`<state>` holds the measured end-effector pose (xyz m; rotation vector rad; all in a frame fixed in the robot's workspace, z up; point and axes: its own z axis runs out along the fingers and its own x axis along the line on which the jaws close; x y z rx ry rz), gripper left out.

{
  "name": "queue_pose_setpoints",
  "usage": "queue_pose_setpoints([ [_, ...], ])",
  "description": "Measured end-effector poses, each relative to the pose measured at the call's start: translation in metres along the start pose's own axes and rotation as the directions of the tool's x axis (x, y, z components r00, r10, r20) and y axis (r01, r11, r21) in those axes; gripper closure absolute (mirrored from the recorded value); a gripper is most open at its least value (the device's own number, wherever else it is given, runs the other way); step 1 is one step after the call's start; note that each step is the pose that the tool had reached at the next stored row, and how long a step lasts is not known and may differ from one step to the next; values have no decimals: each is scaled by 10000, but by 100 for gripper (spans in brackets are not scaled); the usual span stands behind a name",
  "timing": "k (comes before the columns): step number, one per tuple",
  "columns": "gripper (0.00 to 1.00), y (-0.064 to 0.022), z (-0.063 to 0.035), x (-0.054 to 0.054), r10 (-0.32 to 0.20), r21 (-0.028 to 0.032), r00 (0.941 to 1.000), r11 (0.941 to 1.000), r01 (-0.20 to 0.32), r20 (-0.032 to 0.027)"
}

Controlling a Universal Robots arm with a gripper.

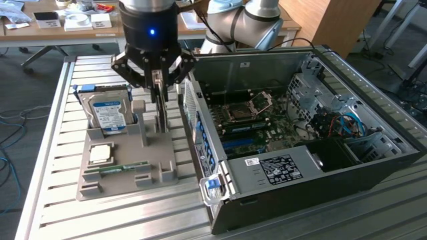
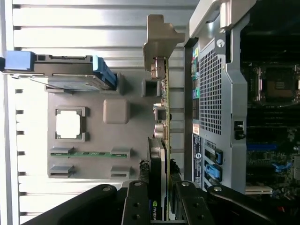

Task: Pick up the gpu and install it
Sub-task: 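Pick up the gpu and move the gpu toward the slot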

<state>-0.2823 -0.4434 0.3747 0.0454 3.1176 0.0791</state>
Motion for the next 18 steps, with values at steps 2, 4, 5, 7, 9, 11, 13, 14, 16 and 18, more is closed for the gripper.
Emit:
queue_pose_setpoints([
  [2, 73, 5, -90, -2, -5, 1, 10000, 10000, 5, -1],
  [4, 73, 9, -176, -4, -9, 0, 10000, 10000, 9, 0],
  [5, 73, 11, -211, -5, -11, 0, 10000, 10000, 11, -1],
  [7, 73, 13, -258, -6, -13, 1, 10000, 10000, 13, -2],
  [9, 73, 13, -271, -6, -14, 0, 10000, 10000, 14, 0],
  [11, 73, 14, -272, -6, -13, -1, 10000, 10000, 13, -1],
  [13, 73, 14, -273, -6, -13, 0, 10000, 10000, 13, -1],
  [14, 73, 14, -282, -6, -13, 2, 10000, 10000, 13, -2],
  [16, 73, 16, -318, -7, -13, 2, 10000, 10000, 13, -3],
  [18, 73, 18, -347, -8, -13, 1, 10000, 10000, 13, -1],
])
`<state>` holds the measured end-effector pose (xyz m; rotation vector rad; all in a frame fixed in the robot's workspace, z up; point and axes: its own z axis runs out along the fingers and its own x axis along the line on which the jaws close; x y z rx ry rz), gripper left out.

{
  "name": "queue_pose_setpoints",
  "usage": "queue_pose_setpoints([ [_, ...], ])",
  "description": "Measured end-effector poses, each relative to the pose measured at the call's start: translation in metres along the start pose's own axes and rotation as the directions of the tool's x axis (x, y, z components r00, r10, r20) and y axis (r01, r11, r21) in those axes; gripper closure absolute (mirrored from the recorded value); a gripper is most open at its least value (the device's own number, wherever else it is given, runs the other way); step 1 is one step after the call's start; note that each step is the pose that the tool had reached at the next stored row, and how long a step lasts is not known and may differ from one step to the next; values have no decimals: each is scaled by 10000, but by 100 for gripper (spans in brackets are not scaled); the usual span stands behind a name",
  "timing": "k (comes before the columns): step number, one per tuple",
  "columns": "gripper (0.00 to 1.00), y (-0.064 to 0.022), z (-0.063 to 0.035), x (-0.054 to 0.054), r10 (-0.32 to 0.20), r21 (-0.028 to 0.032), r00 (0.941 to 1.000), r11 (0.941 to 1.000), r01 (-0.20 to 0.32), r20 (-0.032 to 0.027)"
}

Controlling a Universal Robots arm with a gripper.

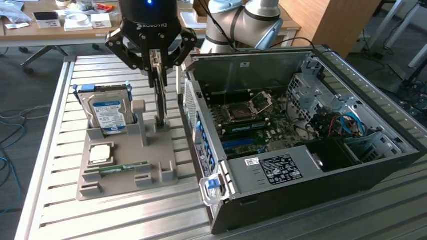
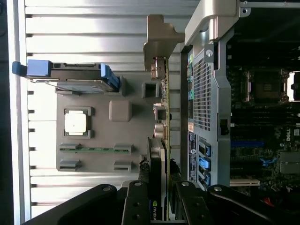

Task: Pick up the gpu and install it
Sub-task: 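Pick up the gpu and move the gpu toward the slot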

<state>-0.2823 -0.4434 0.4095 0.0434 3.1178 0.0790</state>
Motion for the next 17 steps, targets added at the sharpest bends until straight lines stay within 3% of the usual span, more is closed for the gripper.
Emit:
queue_pose_setpoints([
  [10, 73, 1, -9, -21, -2, 0, 10000, 10000, 2, -1],
  [17, 73, 6, -5, -187, 0, -1, 10000, 10000, 0, 0],
])
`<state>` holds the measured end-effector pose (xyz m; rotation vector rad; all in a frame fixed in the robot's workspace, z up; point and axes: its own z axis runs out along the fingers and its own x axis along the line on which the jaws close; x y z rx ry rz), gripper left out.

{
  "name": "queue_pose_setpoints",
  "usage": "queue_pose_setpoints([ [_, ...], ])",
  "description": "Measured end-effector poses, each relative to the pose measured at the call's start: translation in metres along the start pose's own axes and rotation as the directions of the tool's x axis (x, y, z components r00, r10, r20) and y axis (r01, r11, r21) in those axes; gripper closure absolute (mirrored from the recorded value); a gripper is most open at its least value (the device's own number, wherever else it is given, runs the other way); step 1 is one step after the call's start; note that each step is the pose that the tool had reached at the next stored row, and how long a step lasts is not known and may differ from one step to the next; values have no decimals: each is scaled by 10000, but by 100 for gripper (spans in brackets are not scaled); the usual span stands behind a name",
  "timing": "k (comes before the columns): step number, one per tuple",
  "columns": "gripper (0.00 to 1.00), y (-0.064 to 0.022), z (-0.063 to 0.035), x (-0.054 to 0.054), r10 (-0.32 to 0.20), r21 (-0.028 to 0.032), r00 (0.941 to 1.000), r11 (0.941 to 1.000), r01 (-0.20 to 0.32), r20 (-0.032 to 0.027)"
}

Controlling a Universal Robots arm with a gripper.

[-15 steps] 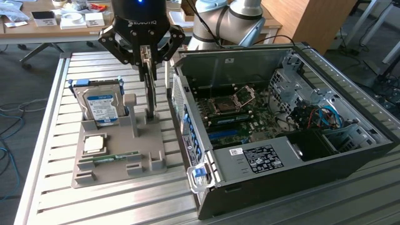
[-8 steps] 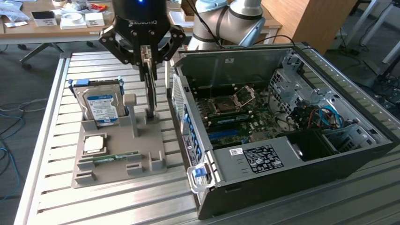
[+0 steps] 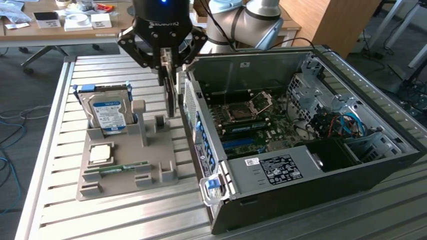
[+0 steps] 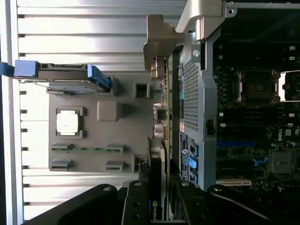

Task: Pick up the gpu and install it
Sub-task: 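Pick up the gpu and move the gpu toward the slot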

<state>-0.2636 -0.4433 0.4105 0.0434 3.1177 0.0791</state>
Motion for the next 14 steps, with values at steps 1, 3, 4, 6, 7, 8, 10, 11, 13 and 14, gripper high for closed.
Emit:
queue_pose_setpoints([
  [1, 73, 1, 1, -34, 0, 0, 10000, 10000, 0, 0],
  [3, 73, 3, 3, -108, 1, 0, 10000, 10000, -1, 1],
  [4, 73, 4, 3, -146, -1, 0, 10000, 10000, 1, 0],
  [6, 73, 6, 4, -220, -1, 1, 10000, 10000, 1, -1],
  [7, 73, 7, 6, -255, 0, 1, 10000, 10000, 0, 0],
  [8, 73, 8, 7, -291, 0, 0, 10000, 10000, 0, 0],
  [10, 73, 10, 8, -369, -1, 0, 10000, 10000, 1, 0],
  [11, 73, 11, 9, -408, -1, 1, 10000, 10000, 1, 0],
  [13, 73, 13, 10, -485, 0, 1, 10000, 10000, 0, 0],
  [14, 73, 14, 11, -525, 1, 1, 10000, 10000, -1, 0],
])
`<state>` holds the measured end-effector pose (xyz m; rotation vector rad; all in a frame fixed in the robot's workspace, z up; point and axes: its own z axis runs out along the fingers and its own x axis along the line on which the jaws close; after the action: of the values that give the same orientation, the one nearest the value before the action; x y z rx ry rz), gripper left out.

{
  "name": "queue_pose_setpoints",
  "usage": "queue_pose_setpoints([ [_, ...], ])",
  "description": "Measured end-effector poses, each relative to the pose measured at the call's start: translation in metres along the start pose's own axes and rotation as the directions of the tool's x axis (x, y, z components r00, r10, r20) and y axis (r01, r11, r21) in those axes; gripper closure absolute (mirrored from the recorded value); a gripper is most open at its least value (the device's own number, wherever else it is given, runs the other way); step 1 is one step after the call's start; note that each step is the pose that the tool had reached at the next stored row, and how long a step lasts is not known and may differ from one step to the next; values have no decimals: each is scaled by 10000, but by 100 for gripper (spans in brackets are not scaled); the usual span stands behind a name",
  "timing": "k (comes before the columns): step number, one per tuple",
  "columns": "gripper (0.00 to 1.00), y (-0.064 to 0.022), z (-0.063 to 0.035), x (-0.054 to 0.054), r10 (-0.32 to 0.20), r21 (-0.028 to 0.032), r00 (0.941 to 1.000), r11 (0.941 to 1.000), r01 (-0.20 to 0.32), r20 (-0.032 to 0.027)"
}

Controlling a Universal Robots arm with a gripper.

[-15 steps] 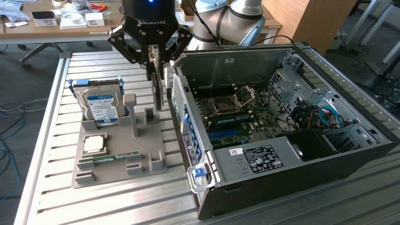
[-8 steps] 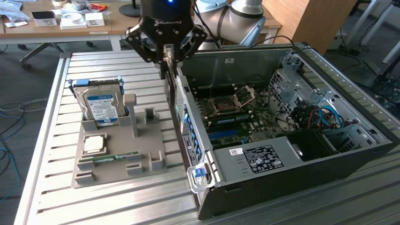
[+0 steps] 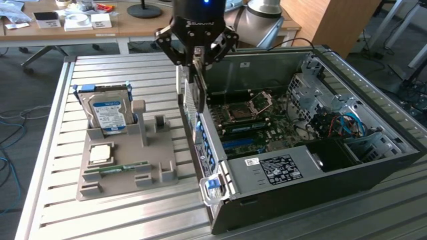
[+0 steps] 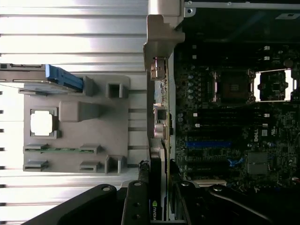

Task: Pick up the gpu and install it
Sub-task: 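Pick up the gpu and move the gpu toward the slot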

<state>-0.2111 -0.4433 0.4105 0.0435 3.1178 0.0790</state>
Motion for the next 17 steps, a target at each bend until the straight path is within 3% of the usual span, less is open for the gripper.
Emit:
queue_pose_setpoints([
  [17, 73, 21, 18, -767, -1, -4, 10000, 10000, 1, 0],
])
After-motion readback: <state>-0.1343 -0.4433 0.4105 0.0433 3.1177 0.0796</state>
